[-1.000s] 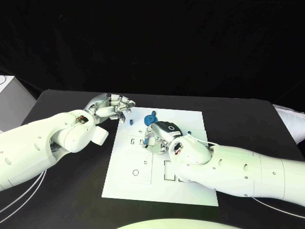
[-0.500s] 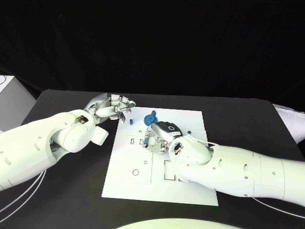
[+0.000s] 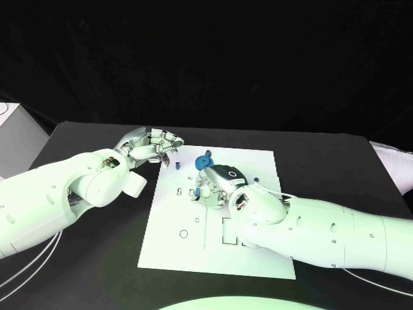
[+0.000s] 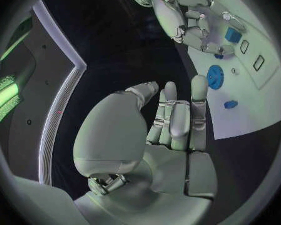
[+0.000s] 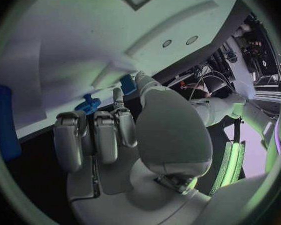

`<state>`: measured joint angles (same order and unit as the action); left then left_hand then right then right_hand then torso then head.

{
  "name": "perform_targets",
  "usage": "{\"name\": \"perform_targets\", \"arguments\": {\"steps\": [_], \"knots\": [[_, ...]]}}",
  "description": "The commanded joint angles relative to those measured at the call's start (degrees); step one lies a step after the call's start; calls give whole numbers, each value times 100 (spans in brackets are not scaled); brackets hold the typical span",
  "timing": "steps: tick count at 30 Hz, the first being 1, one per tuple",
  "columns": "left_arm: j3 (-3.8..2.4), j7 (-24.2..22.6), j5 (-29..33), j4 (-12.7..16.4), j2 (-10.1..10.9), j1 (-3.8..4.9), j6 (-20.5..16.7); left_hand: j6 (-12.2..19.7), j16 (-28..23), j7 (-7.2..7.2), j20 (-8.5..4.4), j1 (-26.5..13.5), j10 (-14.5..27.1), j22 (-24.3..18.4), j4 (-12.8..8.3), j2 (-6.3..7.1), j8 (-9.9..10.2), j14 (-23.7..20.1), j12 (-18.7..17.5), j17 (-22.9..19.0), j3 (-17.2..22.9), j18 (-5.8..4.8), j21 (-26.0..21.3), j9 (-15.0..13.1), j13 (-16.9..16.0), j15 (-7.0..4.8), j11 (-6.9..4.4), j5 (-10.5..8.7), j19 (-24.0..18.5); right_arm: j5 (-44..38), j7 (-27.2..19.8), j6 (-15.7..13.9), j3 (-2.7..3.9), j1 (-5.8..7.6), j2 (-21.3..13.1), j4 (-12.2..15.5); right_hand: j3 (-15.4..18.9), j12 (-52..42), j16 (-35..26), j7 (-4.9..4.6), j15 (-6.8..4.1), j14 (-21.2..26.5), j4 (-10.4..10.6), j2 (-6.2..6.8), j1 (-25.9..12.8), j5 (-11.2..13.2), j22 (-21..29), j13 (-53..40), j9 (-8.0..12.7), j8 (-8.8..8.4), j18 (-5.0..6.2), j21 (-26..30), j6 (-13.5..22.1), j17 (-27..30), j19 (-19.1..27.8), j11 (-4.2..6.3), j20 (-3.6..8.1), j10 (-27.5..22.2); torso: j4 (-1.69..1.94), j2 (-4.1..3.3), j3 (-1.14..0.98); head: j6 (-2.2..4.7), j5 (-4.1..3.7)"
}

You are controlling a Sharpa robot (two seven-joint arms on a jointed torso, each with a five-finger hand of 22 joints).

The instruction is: Assemble the parts on the task board

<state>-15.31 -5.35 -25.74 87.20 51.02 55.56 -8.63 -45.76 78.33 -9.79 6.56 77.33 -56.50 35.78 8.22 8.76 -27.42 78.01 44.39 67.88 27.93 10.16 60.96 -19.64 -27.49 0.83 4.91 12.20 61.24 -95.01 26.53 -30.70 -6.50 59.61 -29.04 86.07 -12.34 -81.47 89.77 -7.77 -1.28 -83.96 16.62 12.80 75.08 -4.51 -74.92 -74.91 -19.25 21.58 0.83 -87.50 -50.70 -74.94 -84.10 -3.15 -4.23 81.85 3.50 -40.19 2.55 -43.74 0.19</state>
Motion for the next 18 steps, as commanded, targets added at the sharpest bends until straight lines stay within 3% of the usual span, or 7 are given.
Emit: {"name": "perform_targets", "arguments": {"steps": [1,7,11,14,18], "knots": [[-4,1,-54,7,-10,2,111,29,38,-3,-8,-31,40,8,5,32,-33,47,29,21,30,-23,20,-7,-8,19,4,-27,42,-47,-102,-139,-1,-20,-20,54,83,50,23,-25,40,-604,5,-31,-61,44,-1343,-755,33,-60,-18,25,94,-1506,-498,-25,-52,-54,4,-6,1,8,-3],[-4,23,-124,0,-18,2,110,69,108,-11,-1,-23,23,127,7,51,-46,101,158,112,31,-39,119,-9,-64,26,9,-30,85,-56,-135,-303,0,-30,-121,188,253,93,23,-72,78,-604,15,-19,-111,68,-1344,-709,86,-147,-18,26,209,-1506,-498,-68,-87,-106,7,3,2,6,-2],[-4,68,-275,-10,-29,1,107,90,222,-10,3,-30,31,327,25,65,-83,190,438,262,22,-66,282,-14,-204,25,12,-30,161,-24,-243,-464,10,-19,-275,332,315,93,23,-83,88,-604,18,-20,-131,66,-1346,-705,100,-167,-19,24,229,-1506,-499,-79,-97,-109,-2,18,4,33,9],[-4,197,-526,-21,-47,1,60,72,327,7,-2,-59,18,584,60,69,-140,286,746,413,-3,-106,471,-26,-363,16,-6,-31,284,348,-709,-550,31,48,-463,448,423,64,23,-126,116,-604,18,-39,-109,26,-1355,-719,149,-257,-22,10,332,-1506,-504,-114,-124,-88,-9,32,2,46,17],[-3,624,-923,-21,-61,3,0,-5,496,82,-44,-334,-184,1034,384,-9,-282,492,1290,709,-136,-175,777,-73,-700,-37,-70,-27,553,1311,-1759,-436,47,240,-720,515,301,141,23,-140,135,-604,-24,-126,307,-251,-1203,-635,176,-277,39,277,278,-1505,-412,-130,-151,-195,-28,56,-13,60,50]]}}
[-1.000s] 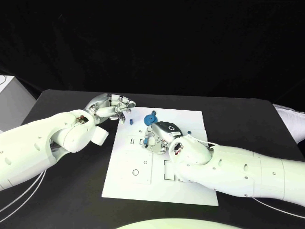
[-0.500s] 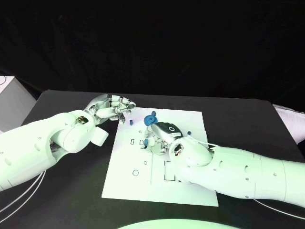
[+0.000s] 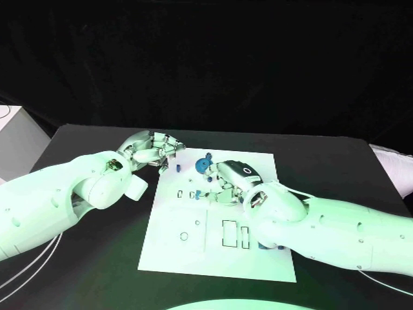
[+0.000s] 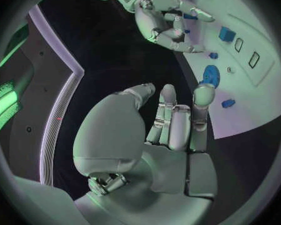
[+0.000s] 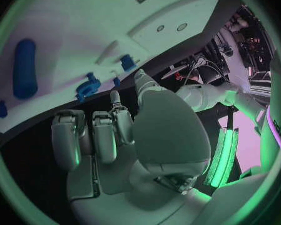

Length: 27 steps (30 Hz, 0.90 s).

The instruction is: Assemble the parts on the task board

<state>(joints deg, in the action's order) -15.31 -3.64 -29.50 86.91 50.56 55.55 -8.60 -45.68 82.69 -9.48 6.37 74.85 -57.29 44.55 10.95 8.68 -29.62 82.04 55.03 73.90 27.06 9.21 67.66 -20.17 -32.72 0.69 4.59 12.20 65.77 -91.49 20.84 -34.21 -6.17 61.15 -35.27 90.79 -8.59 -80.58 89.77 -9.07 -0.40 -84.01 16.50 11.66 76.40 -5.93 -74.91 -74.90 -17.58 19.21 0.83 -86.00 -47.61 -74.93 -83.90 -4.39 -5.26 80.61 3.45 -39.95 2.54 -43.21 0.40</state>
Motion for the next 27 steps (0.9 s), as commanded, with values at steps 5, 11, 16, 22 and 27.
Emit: {"name": "perform_targets", "arguments": {"steps": [5,11,16,22,27], "knots": [[-3,1578,-1071,8,-26,17,371,-110,79,145,-85,-223,-397,305,392,-67,-267,149,712,146,-146,-107,219,-134,-759,-86,-110,11,193,2491,-1971,198,45,395,-477,141,-363,269,-201,7,31,-494,-109,-99,579,-457,-806,-425,-3,56,192,828,-141,-1182,-184,12,-40,-341,-30,97,-45,29,76],[3,2580,-1992,-29,-199,92,1074,-192,67,237,-139,-263,-422,323,532,-32,-571,169,803,156,-214,-113,231,-362,-869,-150,-184,21,198,3563,-2242,371,83,705,-846,50,-541,279,-198,41,0,-498,-92,-90,627,-723,-807,-388,-34,157,187,828,-241,-1193,-197,46,-14,-358,-24,210,-84,60,117],[87,3030,-2627,-186,-534,281,1598,-135,70,286,-178,-490,-446,354,580,-56,-830,191,842,184,-310,-123,251,-633,-928,-189,-224,9,220,3895,-2329,437,138,823,-1002,-253,-577,324,-218,26,5,-490,-28,-25,510,-848,-772,-329,-26,139,197,891,-169,-1167,-185,34,-10,-408,-5,276,-89,40,123],[215,3353,-3030,-369,-822,469,2075,-70,73,306,-189,-844,-463,389,588,-65,-988,205,872,204,-444,-132,276,-848,-966,-204,-241,-4,246,4128,-2378,477,161,898,-1058,-520,-571,310,-207,19,10,-496,-12,20,395,-1081,-776,-322,-30,143,194,889,-135,-1183,-195,28,-13,-401,-31,313,-117,-13,164],[340,3488,-3211,-577,-1010,597,2334,-92,67,349,-205,-990,-434,396,587,-96,-1159,202,856,201,-524,-132,282,-1043,-944,-228,-273,-2,251,4145,-2351,536,166,923,-1067,-635,-538,255,-209,18,12,-496,-34,86,372,-1068,-777,-363,-30,137,193,887,-104,-1181,-200,25,-14,-348,-30,309,-129,-66,148]]}}
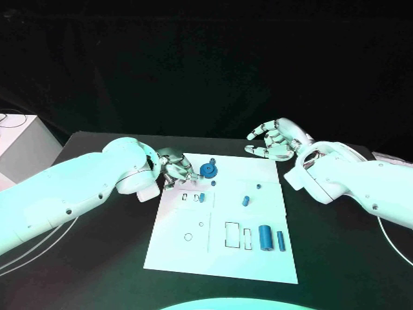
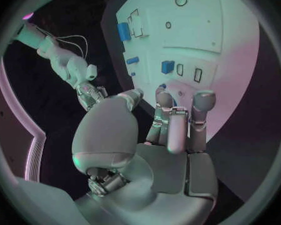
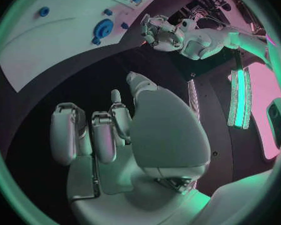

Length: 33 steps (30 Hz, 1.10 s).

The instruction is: Assemble the parts on the task board

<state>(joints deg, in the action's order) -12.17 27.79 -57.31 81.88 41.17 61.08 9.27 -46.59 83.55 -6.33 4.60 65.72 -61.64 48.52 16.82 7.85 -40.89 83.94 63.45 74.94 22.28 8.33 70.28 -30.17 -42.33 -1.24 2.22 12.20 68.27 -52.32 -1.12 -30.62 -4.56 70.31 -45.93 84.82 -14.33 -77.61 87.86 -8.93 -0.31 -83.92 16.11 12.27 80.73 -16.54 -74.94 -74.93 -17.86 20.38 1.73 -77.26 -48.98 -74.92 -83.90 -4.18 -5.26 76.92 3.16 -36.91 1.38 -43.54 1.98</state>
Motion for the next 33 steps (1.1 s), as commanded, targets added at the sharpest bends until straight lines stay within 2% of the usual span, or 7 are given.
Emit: {"name": "perform_targets", "arguments": {"steps": [1,6,9,11,14,20,33], "knots": [[44,361,-462,-109,-106,62,590,15,-22,36,-32,-110,1,-5,3,-12,-50,8,15,92,-63,-43,18,-73,13,-37,-37,-4,-2,228,-148,180,6,11,-2,-53,39,-49,-15,4,3,-506,4,29,-64,-5,-778,-367,-3,20,101,7,35,-1186,-202,4,-15,27,-1,4,-15,-38,-7],[124,433,-593,-227,-249,138,808,69,-26,47,-43,-290,10,1,4,10,-143,7,16,94,-181,-47,21,-230,13,-47,-46,-11,1,208,-112,195,7,23,-4,-98,60,-54,-17,2,4,-505,5,51,-84,4,-774,-367,-4,18,102,15,47,-1184,-201,1,-15,29,5,-9,-3,-72,-13],[202,473,-706,-293,-341,206,946,111,-32,48,-45,-405,34,3,7,34,-170,1,4,86,-278,-48,22,-308,31,-48,-46,-24,1,196,-86,202,8,28,-4,-119,70,-49,-20,1,6,-504,9,56,-97,8,-774,-360,-4,17,102,15,54,-1180,-202,0,-16,23,-3,-18,0,-93,-6],[266,495,-768,-352,-414,260,1016,124,-36,48,-46,-440,44,3,7,39,-176,-2,-1,82,-309,-48,21,-330,39,-47,-45,-32,1,184,-65,207,8,31,-6,-129,84,-48,-21,0,7,-504,15,61,-115,15,-771,-357,-3,15,103,21,63,-1179,-201,-1,-16,20,-7,-23,0,-96,-2],[310,507,-793,-410,-489,296,1034,139,-43,48,-46,-470,65,-9,8,38,-178,-9,-16,68,-333,-46,15,-348,63,-47,-44,-39,-6,175,-40,214,8,33,-3,-141,92,-49,-22,-1,8,-503,21,61,-130,15,-768,-355,-4,14,104,26,68,-1178,-200,-3,-17,19,-2,-17,-5,-129,0],[348,518,-797,-499,-614,323,1097,157,-50,45,-45,-497,89,-23,8,35,-177,-16,-33,56,-353,-44,7,-363,88,-45,-42,-45,-16,158,-6,231,8,34,11,-155,99,-46,-22,-2,8,-503,26,58,-143,13,-765,-352,-4,14,105,33,72,-1178,-199,-4,-17,15,2,-27,-3,-118,-4],[409,558,-787,-664,-790,333,1316,199,-70,38,-42,-495,198,-62,1,28,-168,-38,-120,21,-371,-38,-14,-386,220,-40,-35,-42,-43,135,33,265,8,35,34,-177,112,-37,-28,-5,10,-500,33,50,-169,0,-757,-339,-3,10,108,48,88,-1169,-195,-5,-19,1,2,-37,7,-158,-14]]}}
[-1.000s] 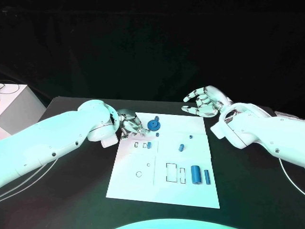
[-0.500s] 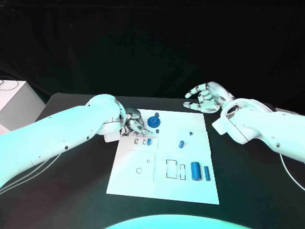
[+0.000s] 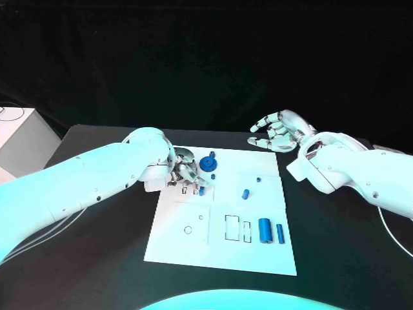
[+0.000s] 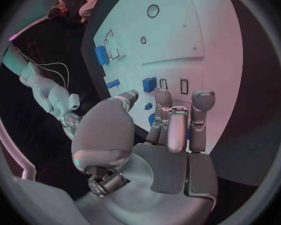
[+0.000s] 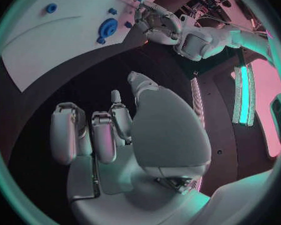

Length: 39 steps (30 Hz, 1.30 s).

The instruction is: Assemble the parts on the task board

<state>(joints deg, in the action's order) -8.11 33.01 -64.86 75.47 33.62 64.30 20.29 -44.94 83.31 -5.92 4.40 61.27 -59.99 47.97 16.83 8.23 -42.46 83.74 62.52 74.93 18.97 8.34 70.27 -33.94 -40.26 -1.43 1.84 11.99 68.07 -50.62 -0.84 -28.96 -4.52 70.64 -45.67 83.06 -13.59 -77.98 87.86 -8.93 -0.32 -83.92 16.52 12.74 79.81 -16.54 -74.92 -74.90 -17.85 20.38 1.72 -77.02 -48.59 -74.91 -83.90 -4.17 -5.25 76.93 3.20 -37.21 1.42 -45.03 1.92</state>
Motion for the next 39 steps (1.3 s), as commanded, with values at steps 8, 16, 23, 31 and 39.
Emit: {"name": "perform_targets", "arguments": {"steps": [8,16,23,31,39], "knots": [[18,39,-22,-104,-90,10,276,60,-55,-10,-20,-23,90,-28,-5,-23,-7,-28,-69,10,-42,-37,-26,-30,71,-15,8,-13,-39,-90,21,165,4,1,14,11,40,9,-34,-7,12,-498,-12,-4,-78,-19,-750,-332,-3,7,112,41,60,-1162,-190,-7,-20,-12,1,-17,6,-30,-26],[24,14,-7,-115,-118,10,297,76,-60,-15,-16,8,121,-34,-7,-39,-8,-36,-88,3,-39,-36,-31,-48,96,-11,13,-8,-47,-100,36,176,4,1,30,2,42,2,-35,-8,13,-498,-11,-9,-84,-30,-746,-338,-3,5,113,49,66,-1162,-188,-8,-21,-6,6,-11,5,-52,-33],[26,-1,-14,-103,-114,10,305,93,-62,-18,-10,80,142,-36,-14,-59,-12,-42,-98,3,-31,-36,-34,-79,105,-6,17,-1,-55,-102,53,185,4,1,54,-21,42,2,-35,-8,13,-498,-11,-9,-84,-30,-746,-338,-3,5,113,49,66,-1162,-188,-8,-21,-6,8,-9,-1,-67,-28],[27,-37,-40,-83,-114,9,375,109,-82,-25,-1,206,183,-70,-18,-82,-22,-67,-118,-31,-15,-30,-53,-128,134,1,23,7,-84,-187,75,194,3,1,96,-57,45,2,-36,-9,14,-497,-8,-14,-92,-31,-747,-338,-3,6,113,46,68,-1160,-189,-9,-21,-6,6,-11,1,-70,-20],[27,-47,5,-85,-115,10,424,114,-84,-26,2,242,201,-84,-21,-81,-24,-71,-129,-34,-13,-27,-61,-141,153,2,24,6,-95,-206,106,219,3,1,110,-66,48,-5,-35,-9,15,-498,-3,-32,-108,-36,-747,-342,-5,10,112,47,66,-1162,-190,-10,-22,-1,6,-16,-4,-118,-32]]}}
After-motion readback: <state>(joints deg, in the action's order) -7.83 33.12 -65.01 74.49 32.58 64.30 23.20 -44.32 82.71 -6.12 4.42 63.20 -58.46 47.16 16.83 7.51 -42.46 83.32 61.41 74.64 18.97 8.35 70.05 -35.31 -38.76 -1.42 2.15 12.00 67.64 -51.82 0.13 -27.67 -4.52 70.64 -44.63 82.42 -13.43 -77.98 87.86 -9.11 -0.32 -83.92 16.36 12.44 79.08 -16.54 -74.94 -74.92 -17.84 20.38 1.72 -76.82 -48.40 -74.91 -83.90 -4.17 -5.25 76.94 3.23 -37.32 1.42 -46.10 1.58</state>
